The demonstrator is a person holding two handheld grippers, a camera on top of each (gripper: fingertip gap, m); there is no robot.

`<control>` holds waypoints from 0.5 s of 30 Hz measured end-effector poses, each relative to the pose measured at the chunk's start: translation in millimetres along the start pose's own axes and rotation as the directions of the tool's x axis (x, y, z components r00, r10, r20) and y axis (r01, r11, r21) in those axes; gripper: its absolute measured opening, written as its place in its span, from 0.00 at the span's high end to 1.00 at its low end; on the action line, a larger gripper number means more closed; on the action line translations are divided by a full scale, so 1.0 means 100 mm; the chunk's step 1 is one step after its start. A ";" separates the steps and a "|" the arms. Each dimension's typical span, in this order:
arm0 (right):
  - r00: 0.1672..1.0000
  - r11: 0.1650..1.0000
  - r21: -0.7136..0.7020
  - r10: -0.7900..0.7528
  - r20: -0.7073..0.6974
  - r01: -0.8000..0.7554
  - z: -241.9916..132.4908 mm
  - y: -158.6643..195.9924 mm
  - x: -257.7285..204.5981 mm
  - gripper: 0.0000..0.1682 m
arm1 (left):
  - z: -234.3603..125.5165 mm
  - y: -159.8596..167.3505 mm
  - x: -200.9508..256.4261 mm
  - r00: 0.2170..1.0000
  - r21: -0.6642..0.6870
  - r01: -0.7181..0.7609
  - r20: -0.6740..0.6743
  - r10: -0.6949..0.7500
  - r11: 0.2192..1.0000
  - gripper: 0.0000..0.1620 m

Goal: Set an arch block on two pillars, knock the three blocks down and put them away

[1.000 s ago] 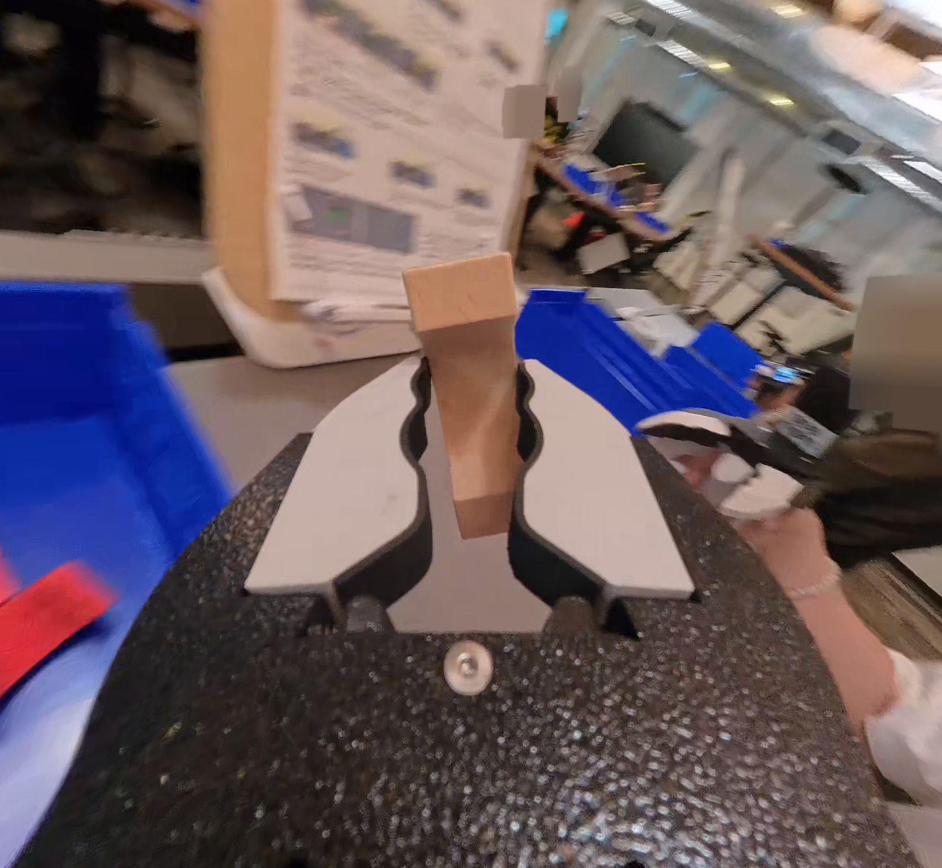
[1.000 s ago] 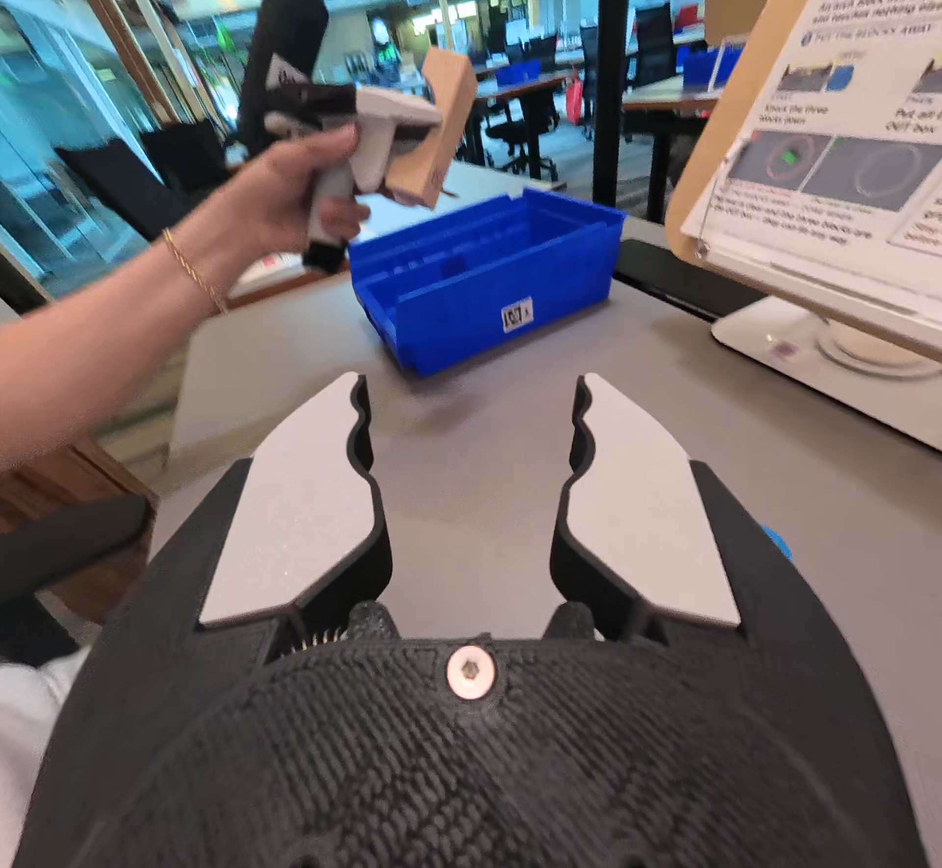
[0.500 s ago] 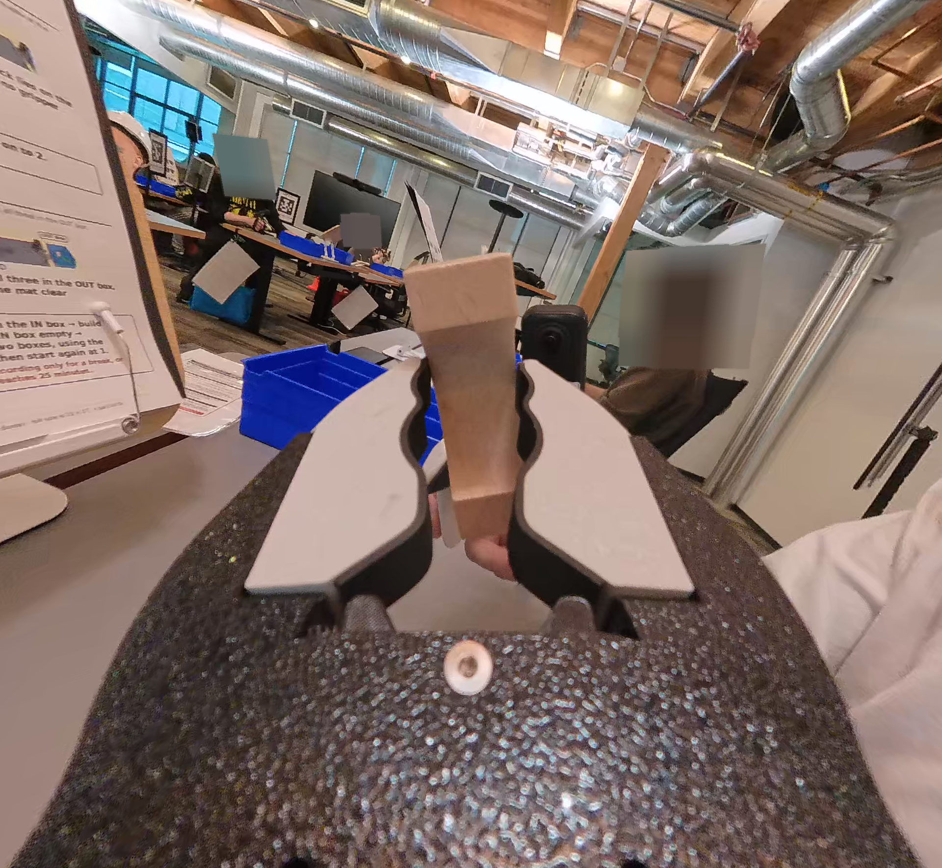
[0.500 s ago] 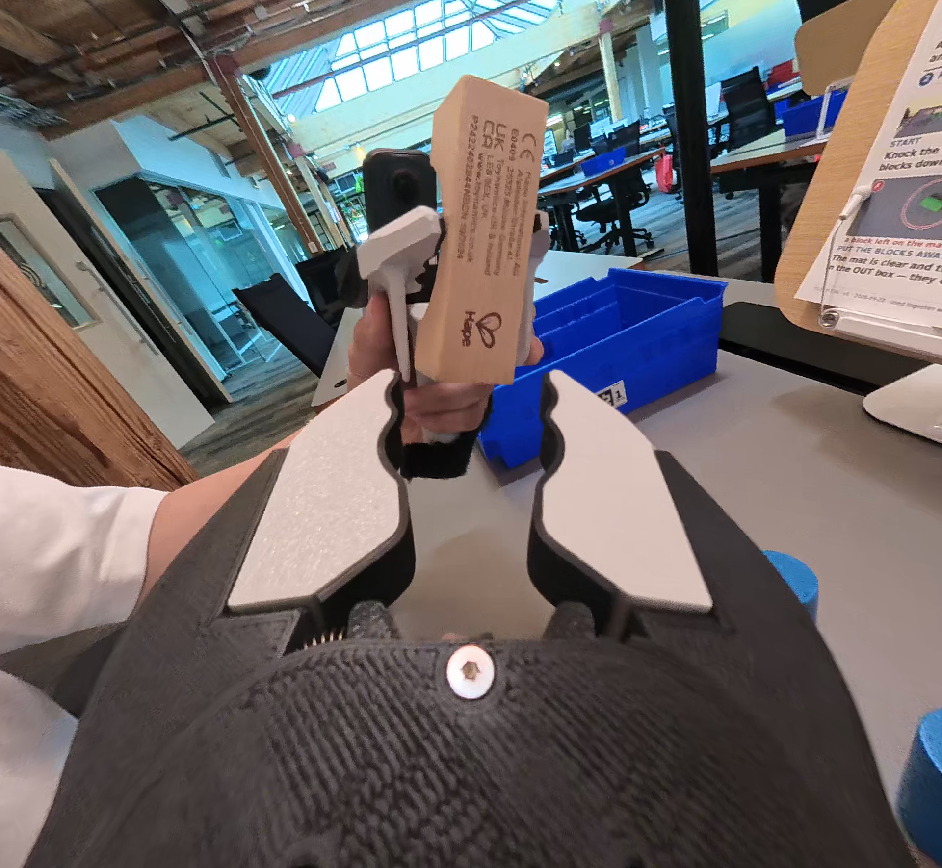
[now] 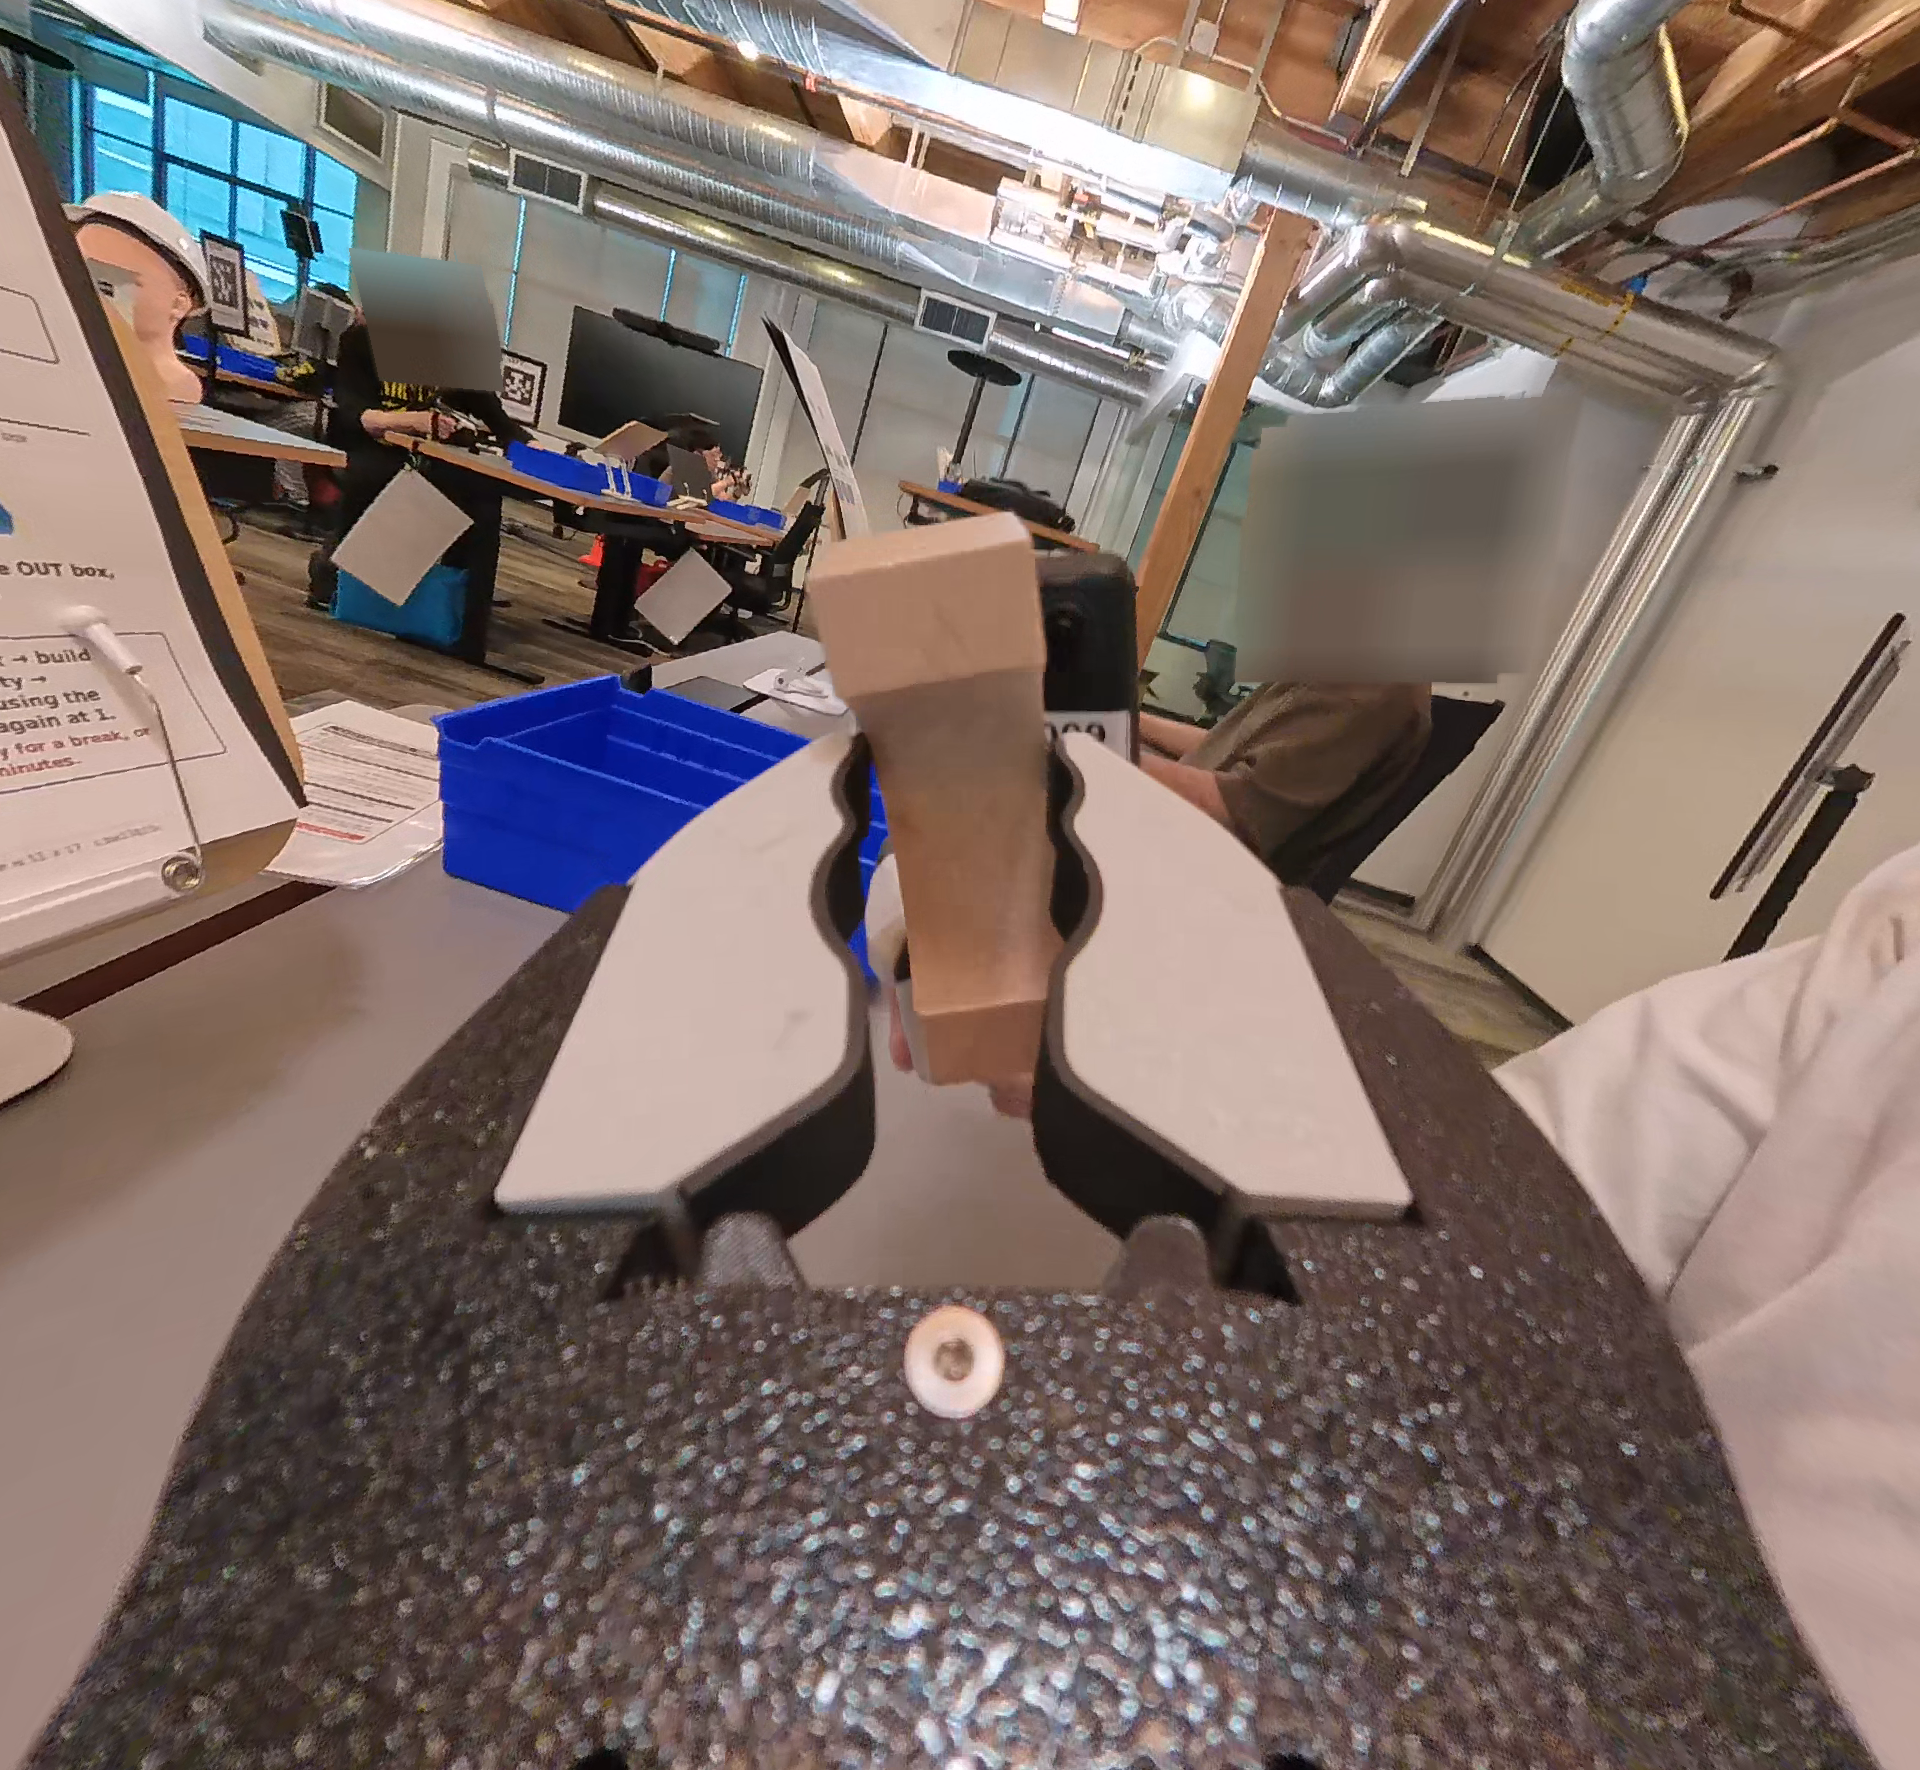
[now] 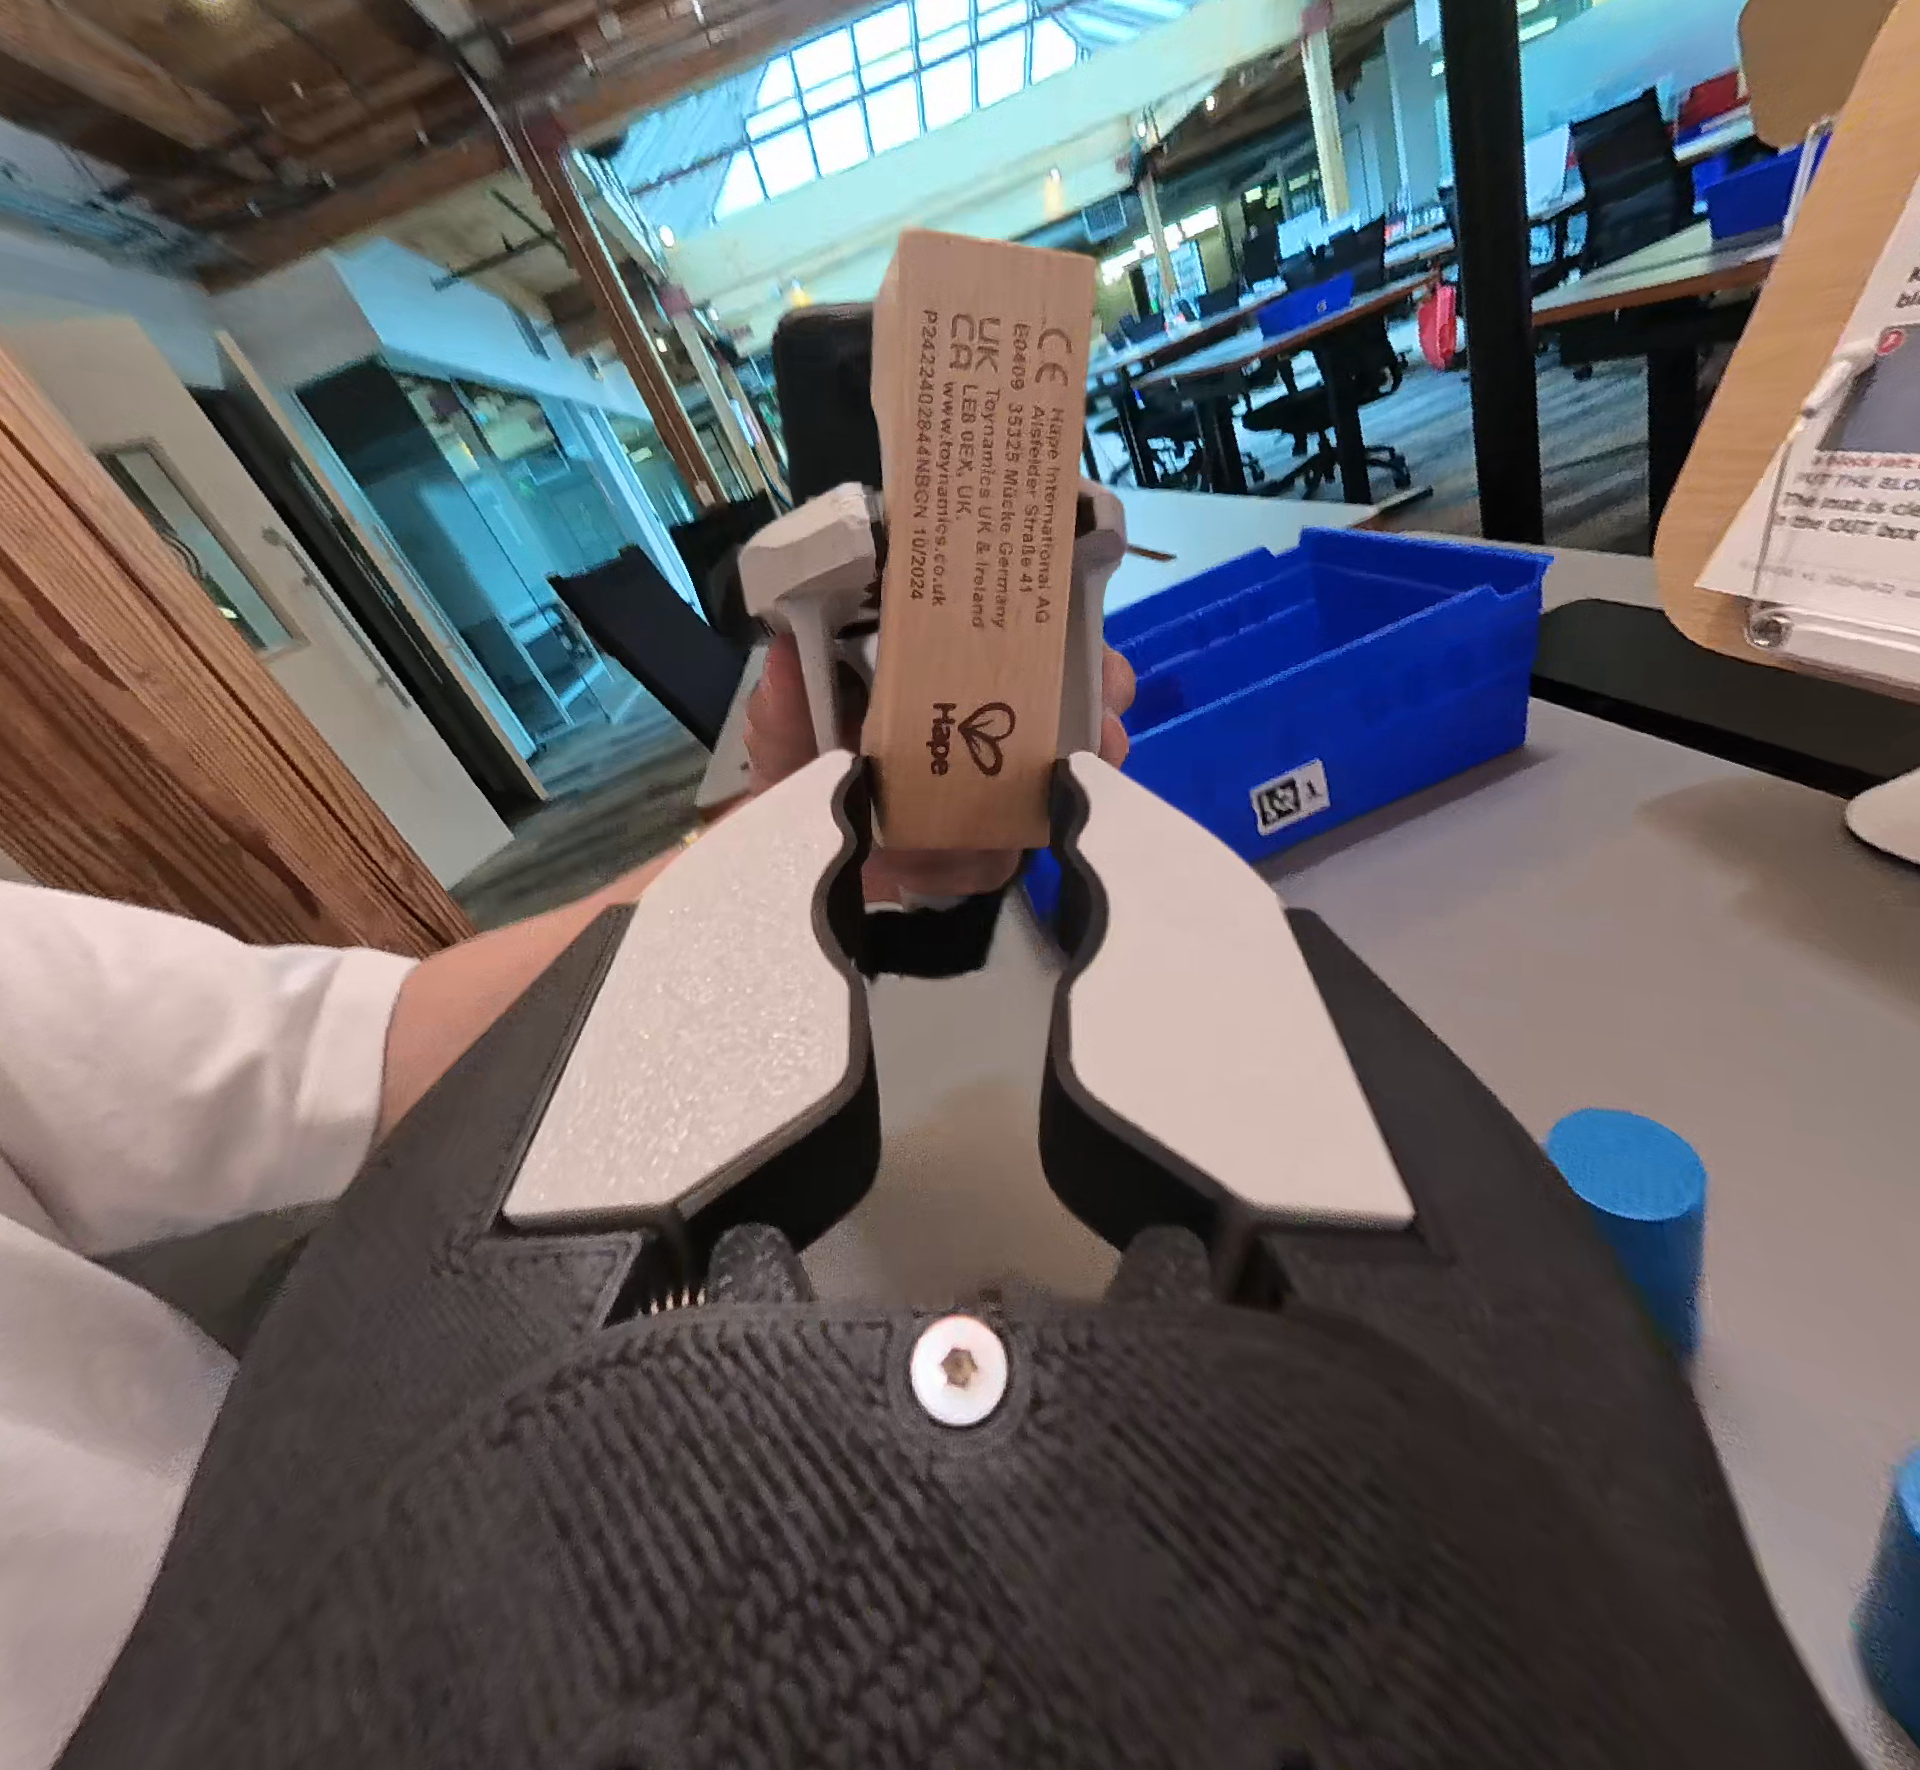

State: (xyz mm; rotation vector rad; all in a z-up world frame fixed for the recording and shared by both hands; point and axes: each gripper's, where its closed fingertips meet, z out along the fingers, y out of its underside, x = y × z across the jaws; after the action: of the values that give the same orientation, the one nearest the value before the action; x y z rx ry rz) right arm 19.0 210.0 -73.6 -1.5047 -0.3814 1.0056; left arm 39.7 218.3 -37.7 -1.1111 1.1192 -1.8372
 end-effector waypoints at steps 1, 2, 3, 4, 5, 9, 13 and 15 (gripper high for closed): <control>1.000 0.999 -0.032 -0.014 -0.014 0.013 -0.02 0.02 0.01 0.80 | -0.01 0.02 0.00 1.000 -0.015 -0.009 0.010 0.009 1.000 0.80; 0.999 0.997 -0.071 -0.027 -0.026 0.026 -0.05 0.04 0.03 0.80 | -0.01 0.05 -0.01 0.999 -0.034 -0.021 0.026 0.022 0.999 0.79; 0.999 0.993 -0.111 -0.040 -0.035 0.036 -0.08 0.05 0.03 0.80 | -0.02 0.08 -0.02 0.998 -0.060 -0.045 0.043 0.047 0.997 0.78; 0.997 0.988 -0.150 -0.056 -0.053 0.047 -0.12 0.06 0.05 0.80 | -0.03 0.11 -0.03 0.994 -0.094 -0.082 0.060 0.087 0.992 0.72; 0.994 0.979 -0.197 -0.077 -0.079 0.060 -0.17 0.08 0.09 0.80 | -0.05 0.14 -0.04 0.988 -0.140 -0.126 0.076 0.138 0.982 0.63; 0.963 0.890 -0.430 -0.233 -0.136 0.155 -0.42 0.16 0.26 0.80 | -0.20 0.30 -0.13 0.935 -0.442 -0.262 0.106 0.340 0.858 0.54; 0.901 0.705 -0.643 -0.431 -0.053 0.300 -0.59 0.25 0.30 0.80 | -0.27 0.31 -0.17 0.878 -0.691 -0.325 0.033 0.477 0.646 0.53; 0.863 0.620 -0.704 -0.506 -0.020 0.347 -0.61 0.25 0.32 0.80 | -0.23 0.37 -0.12 0.859 -0.763 -0.385 -0.090 0.503 0.520 0.55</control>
State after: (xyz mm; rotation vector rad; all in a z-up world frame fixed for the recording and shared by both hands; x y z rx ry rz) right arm 76.2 188.8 -115.2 -2.0229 -0.9897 0.2843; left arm 27.6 222.0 -81.7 -1.1988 1.9724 -0.8222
